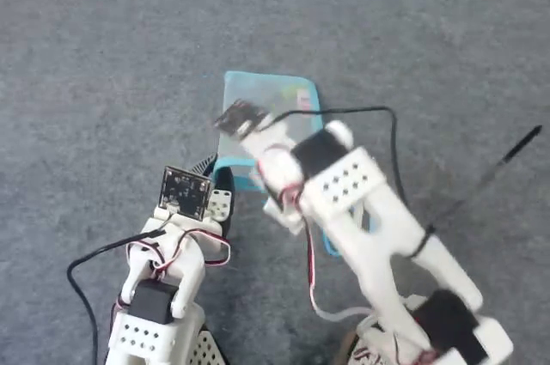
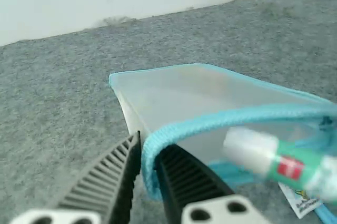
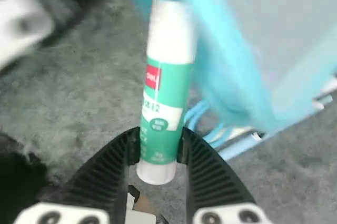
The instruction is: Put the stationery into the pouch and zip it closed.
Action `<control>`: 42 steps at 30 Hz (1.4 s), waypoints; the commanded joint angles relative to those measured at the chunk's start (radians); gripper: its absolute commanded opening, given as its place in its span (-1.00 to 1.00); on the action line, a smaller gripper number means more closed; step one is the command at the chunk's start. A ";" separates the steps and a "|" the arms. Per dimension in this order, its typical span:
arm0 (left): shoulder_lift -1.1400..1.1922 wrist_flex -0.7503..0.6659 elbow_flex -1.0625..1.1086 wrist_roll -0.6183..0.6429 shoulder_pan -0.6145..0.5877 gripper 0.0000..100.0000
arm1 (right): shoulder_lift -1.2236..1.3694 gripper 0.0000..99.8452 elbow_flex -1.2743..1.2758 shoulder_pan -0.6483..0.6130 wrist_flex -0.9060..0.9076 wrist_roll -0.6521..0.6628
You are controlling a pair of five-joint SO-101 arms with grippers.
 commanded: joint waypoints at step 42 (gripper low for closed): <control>0.008 0.038 -0.005 -0.051 0.091 -0.98 | 0.278 -0.69 -0.379 0.145 0.039 -0.203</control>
